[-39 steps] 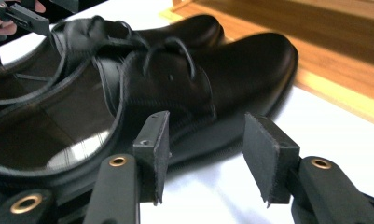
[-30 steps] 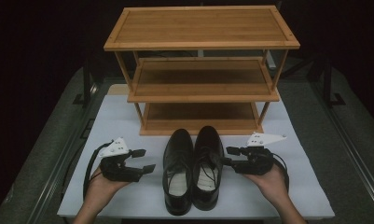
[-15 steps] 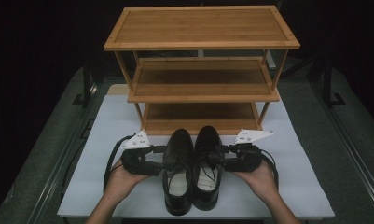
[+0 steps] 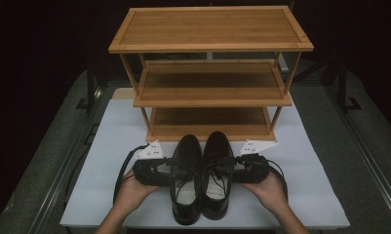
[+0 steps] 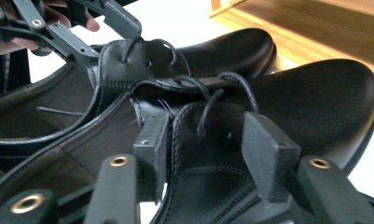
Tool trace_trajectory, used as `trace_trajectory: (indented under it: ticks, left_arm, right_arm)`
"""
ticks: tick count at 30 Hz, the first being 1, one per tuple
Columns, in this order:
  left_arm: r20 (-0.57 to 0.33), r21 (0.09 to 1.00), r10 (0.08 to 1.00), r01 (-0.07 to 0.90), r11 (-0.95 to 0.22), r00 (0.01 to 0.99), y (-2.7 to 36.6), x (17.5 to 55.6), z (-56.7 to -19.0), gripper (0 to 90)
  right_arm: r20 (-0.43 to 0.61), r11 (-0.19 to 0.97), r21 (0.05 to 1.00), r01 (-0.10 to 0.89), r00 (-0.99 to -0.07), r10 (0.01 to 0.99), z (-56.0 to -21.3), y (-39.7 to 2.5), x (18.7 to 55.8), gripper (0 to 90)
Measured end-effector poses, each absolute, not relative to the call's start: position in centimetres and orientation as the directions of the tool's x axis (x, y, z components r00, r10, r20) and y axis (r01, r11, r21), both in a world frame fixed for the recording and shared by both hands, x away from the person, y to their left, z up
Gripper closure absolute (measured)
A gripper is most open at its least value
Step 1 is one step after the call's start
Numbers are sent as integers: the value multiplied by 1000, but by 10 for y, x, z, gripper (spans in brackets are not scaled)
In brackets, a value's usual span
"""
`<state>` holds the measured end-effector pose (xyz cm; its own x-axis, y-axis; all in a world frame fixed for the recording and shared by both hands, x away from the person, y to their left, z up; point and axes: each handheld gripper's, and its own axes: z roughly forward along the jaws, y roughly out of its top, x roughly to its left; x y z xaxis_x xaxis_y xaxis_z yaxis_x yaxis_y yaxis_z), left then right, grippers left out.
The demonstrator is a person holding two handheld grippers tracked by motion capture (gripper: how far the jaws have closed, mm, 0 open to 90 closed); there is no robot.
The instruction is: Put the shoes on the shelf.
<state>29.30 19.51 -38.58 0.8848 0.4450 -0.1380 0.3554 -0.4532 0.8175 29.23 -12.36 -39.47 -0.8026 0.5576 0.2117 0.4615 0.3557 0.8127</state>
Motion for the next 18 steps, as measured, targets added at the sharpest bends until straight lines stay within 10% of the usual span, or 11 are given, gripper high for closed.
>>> trace_trajectory:
  ticks: [11,18]
  left_arm:
    - [-122,811,433,341,-475,893,195,287,-382,812]
    - [-130,819,453,353,-453,882,198,285,-382,872]
  right_arm:
    - [202,361,824,438,-820,535,-395,-123,288,829]
    - [209,346,829,439,-817,537,-395,-126,287,868]
